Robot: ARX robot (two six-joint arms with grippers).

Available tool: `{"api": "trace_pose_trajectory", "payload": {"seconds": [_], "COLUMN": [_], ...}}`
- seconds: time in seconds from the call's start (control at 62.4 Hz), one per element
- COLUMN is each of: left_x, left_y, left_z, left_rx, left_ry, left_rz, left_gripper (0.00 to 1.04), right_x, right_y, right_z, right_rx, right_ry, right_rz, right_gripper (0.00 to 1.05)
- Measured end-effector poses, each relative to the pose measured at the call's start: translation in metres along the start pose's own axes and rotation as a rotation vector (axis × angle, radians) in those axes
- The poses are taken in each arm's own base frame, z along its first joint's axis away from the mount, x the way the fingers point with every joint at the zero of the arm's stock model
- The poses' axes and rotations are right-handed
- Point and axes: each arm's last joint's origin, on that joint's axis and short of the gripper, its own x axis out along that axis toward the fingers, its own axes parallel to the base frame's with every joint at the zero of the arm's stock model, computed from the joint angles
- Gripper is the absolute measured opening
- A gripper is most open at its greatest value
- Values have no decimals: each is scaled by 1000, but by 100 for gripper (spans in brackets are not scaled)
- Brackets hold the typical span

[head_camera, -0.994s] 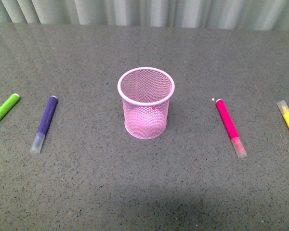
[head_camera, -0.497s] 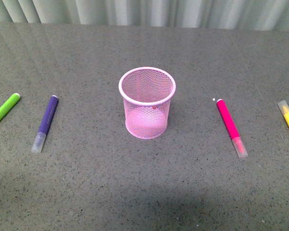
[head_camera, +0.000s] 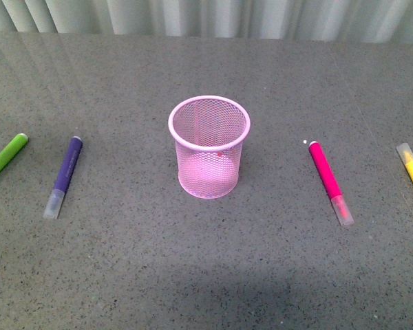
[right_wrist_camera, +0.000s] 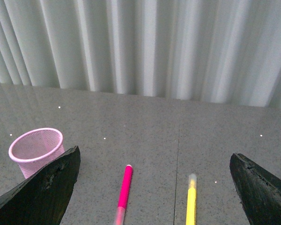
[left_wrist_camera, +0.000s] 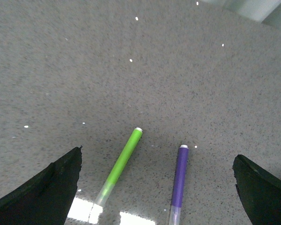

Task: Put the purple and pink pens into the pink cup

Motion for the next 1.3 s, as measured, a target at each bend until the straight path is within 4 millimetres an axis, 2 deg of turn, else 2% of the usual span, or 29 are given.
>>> {"api": "trace_pose_trajectory", "payload": {"seconds": [0.096,0.273,0.497,0.898,1.299], "left_x": [38,68,92,125,149], "left_y": [-9,-22,-25,-21,-28], "left_z": [-14,-38,-50,-42,-61], "left_rx": [-13,0,11,8,33], "left_ry": [112,216,271,290,361], "left_rz": [-10,-41,-37,-16,-21], "left_gripper": [97,97,97,97,97], "right_x": [0,0,0,0,0], "right_y": [0,0,0,0,0], "right_z": [0,0,0,0,0], "right_rx": [0,0,0,0,0], "right_ry": [0,0,0,0,0], "right_rz": [0,0,0,-1,0], "right_gripper": [97,97,97,97,97]}}
